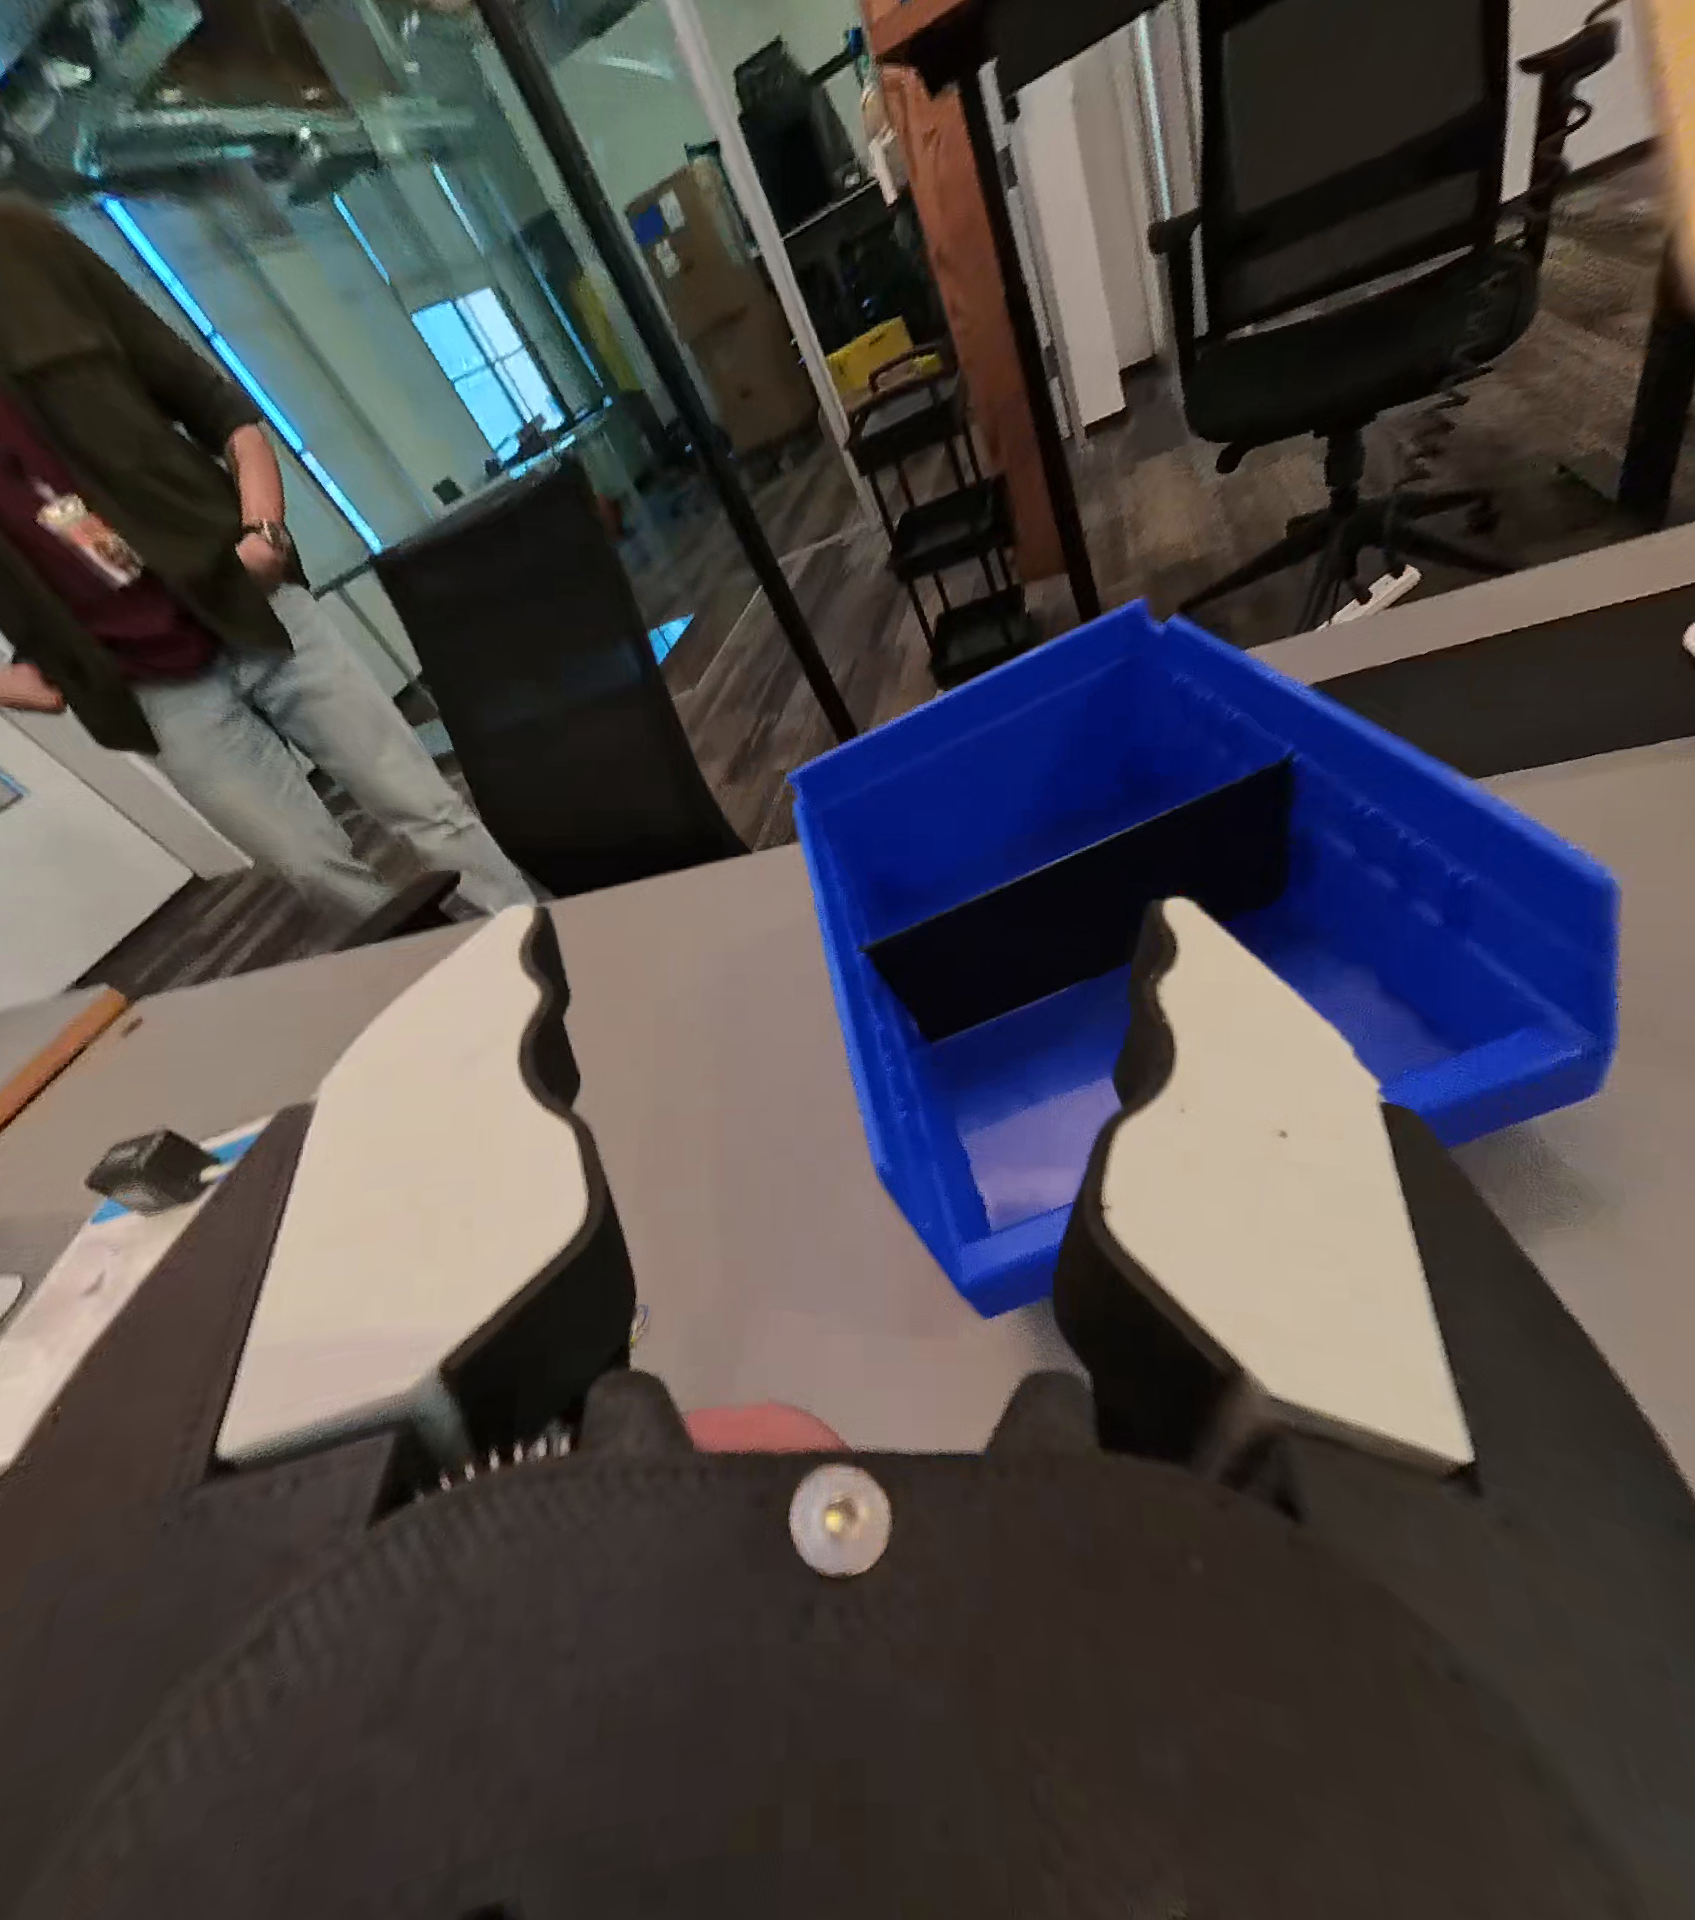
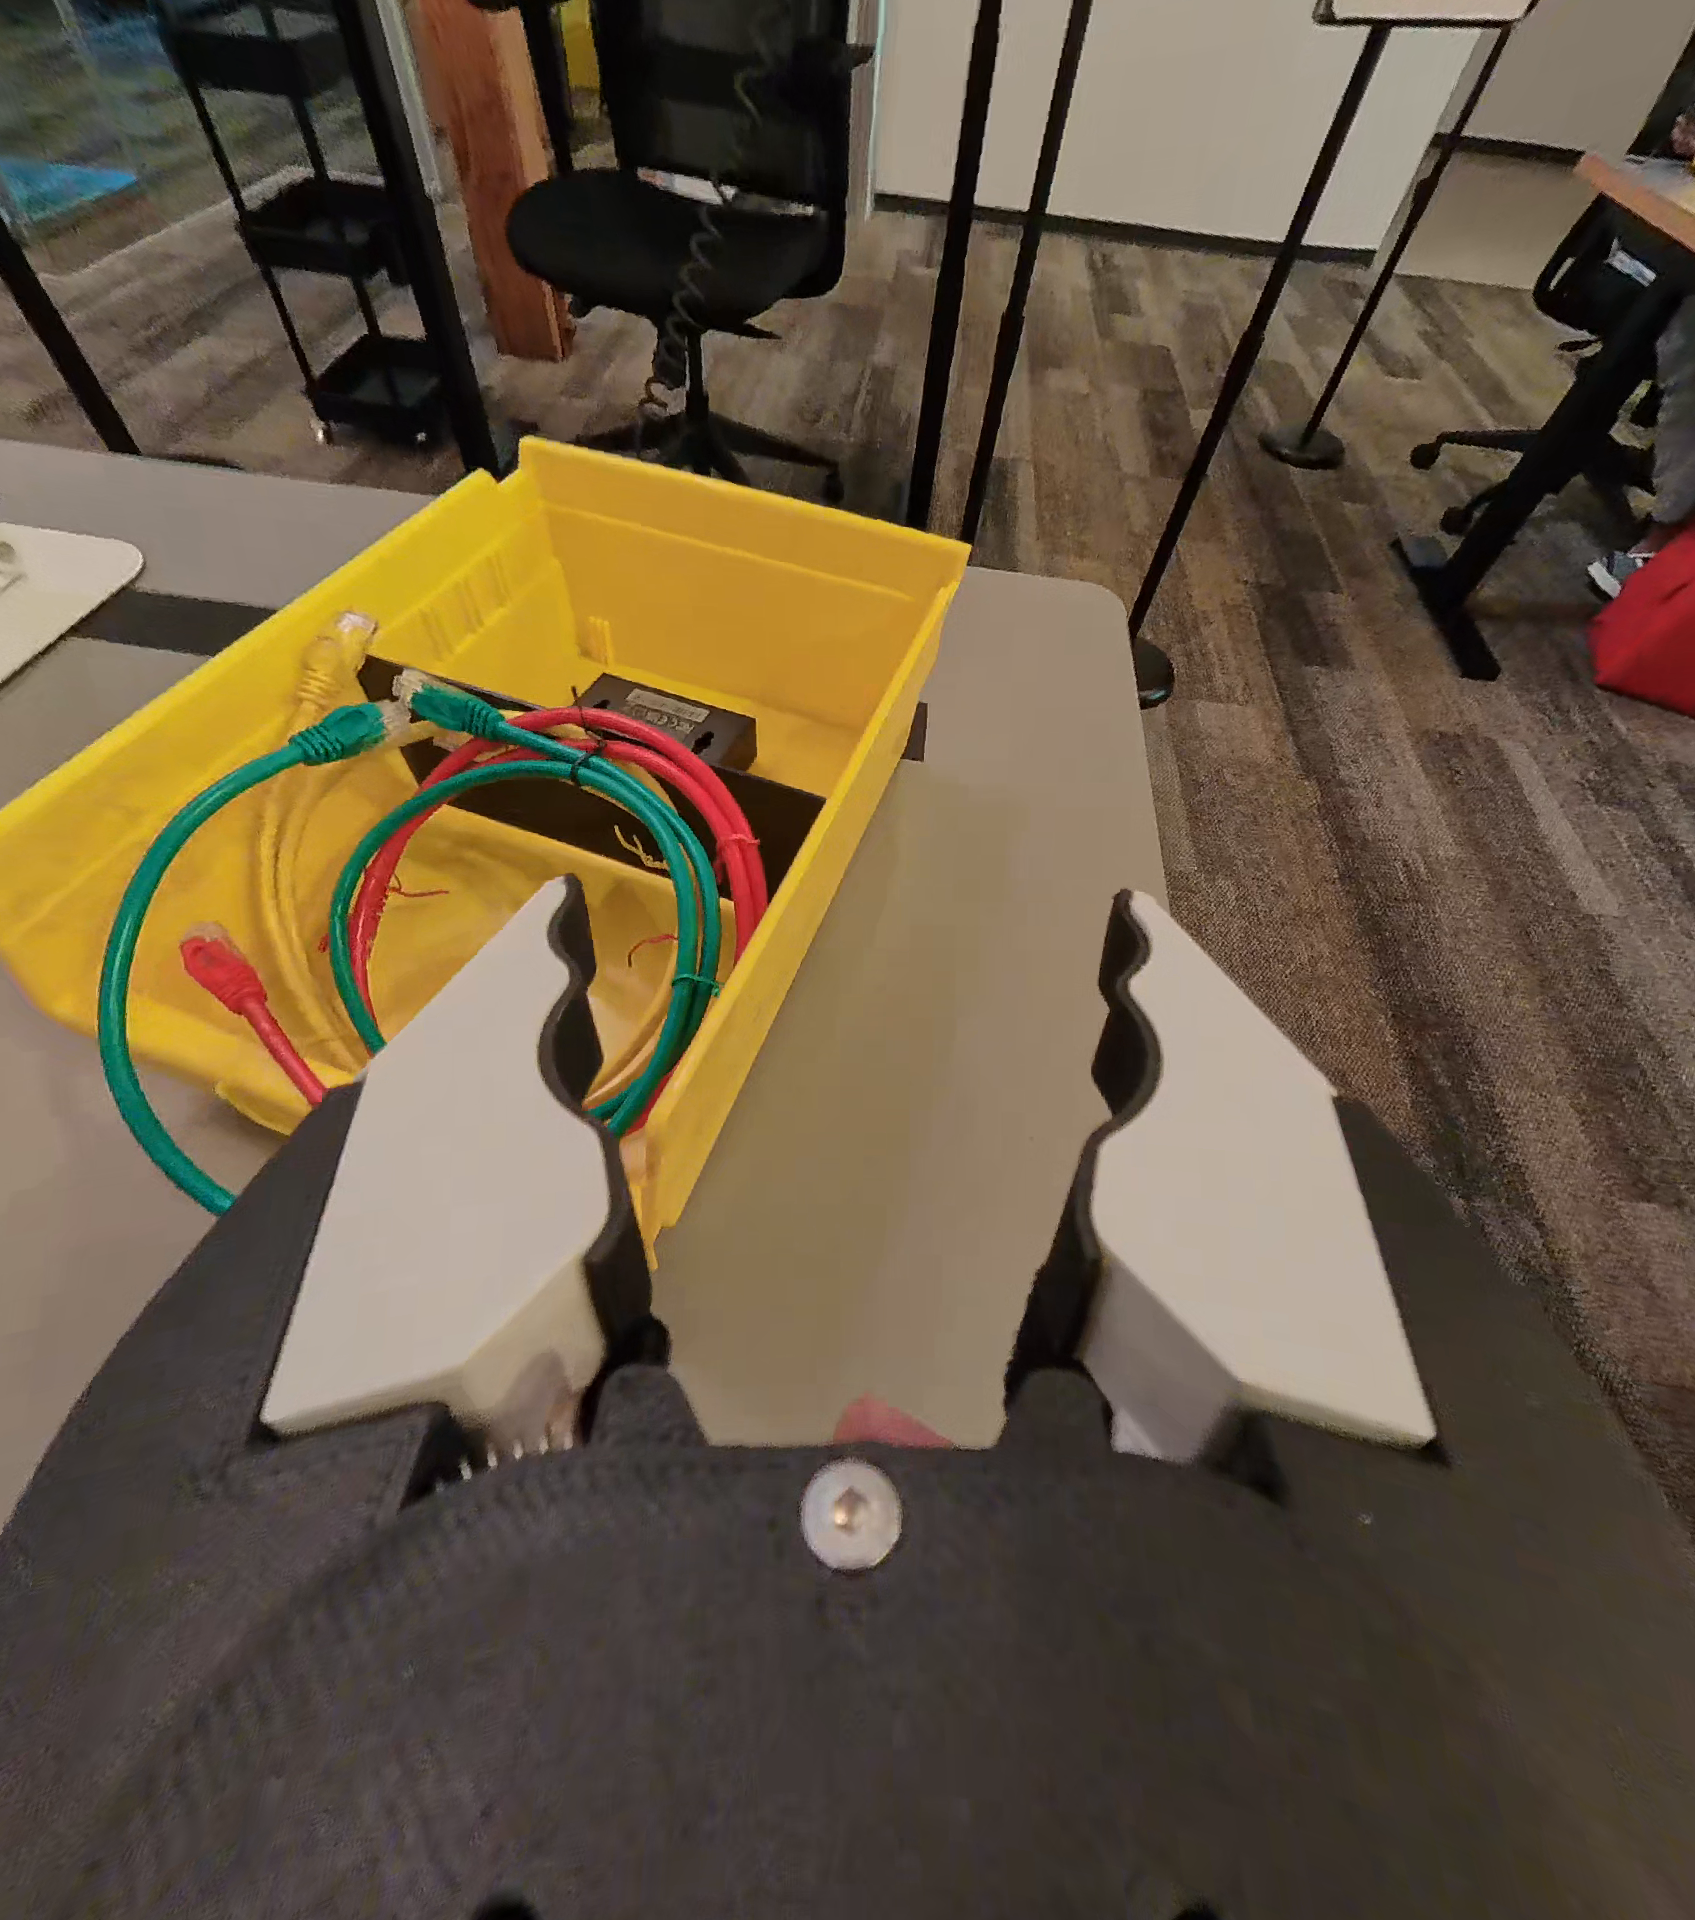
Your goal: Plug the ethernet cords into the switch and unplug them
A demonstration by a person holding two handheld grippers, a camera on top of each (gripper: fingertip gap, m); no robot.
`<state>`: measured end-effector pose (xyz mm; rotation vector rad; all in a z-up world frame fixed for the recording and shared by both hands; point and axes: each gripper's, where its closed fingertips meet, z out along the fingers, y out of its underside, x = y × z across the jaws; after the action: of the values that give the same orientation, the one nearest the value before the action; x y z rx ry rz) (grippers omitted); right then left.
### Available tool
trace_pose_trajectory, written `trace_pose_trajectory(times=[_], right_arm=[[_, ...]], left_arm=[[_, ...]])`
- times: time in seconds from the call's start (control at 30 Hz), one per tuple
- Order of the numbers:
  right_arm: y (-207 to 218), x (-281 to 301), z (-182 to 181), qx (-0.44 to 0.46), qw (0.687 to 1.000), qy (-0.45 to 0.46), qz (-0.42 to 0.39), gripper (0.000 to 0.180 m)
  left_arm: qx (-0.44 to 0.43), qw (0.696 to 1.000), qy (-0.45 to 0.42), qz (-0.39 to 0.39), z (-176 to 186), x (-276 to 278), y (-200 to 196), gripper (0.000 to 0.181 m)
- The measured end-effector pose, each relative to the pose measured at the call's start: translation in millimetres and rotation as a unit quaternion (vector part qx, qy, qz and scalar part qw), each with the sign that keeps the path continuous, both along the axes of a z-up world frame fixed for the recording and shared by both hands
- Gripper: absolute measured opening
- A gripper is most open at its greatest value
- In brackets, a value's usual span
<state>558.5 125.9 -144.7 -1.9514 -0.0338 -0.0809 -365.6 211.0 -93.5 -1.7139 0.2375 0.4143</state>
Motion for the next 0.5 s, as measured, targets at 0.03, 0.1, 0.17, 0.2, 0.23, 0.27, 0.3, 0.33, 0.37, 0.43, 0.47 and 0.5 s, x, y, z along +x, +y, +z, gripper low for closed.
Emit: trace_pose_trajectory(times=[0.03, 0.1, 0.17, 0.2, 0.23, 0.27, 0.3, 0.33, 0.37, 0.43, 0.47, 0.5], right_arm=[[0, 2, -2, 0.002, 1.0, 0.004, -0.005, 0.097], [0, 5, -8, -0.003, 1.0, 0.014, -0.012, 0.097], [0, 6, -13, -0.006, 1.0, 0.018, -0.017, 0.097], [0, 7, -15, -0.007, 1.0, 0.017, -0.019, 0.096], [1, 7, -16, -0.007, 1.0, 0.017, -0.021, 0.094], [1, 7, -18, -0.008, 1.0, 0.015, -0.024, 0.093], [1, 9, -20, -0.011, 0.999, 0.011, -0.03, 0.091], [1, 12, -21, -0.011, 0.999, 0.007, -0.037, 0.091], [1, 12, -23, -0.012, 0.999, 0.008, -0.038, 0.091], [3, 11, -27, -0.016, 0.999, 0.015, -0.039, 0.09], [4, 10, -29, -0.017, 0.999, 0.017, -0.038, 0.091], [5, 8, -31, -0.019, 0.999, 0.021, -0.036, 0.091]], left_arm=[[-0.002, 1.0, -0.005, 0.008, -6, -9, 0, 0.102], [-0.016, 1.0, -0.022, 0.014, -22, -23, 2, 0.103], [-0.028, 0.999, -0.041, 0.02, -38, -36, 5, 0.104], [-0.034, 0.998, -0.053, 0.018, -46, -39, 7, 0.104], [-0.043, 0.997, -0.071, 0.006, -56, -39, 11, 0.104], [-0.06, 0.994, -0.093, -0.006, -66, -38, 15, 0.106], [-0.078, 0.991, -0.111, -0.015, -76, -38, 19, 0.106], [-0.084, 0.989, -0.124, -0.018, -82, -38, 23, 0.105], [-0.083, 0.987, -0.133, -0.02, -86, -40, 27, 0.103], [-0.096, 0.986, -0.138, -0.019, -95, -42, 35, 0.101], [-0.102, 0.985, -0.138, -0.021, -99, -43, 40, 0.099], [-0.106, 0.985, -0.137, -0.021, -102, -44, 44, 0.096]])
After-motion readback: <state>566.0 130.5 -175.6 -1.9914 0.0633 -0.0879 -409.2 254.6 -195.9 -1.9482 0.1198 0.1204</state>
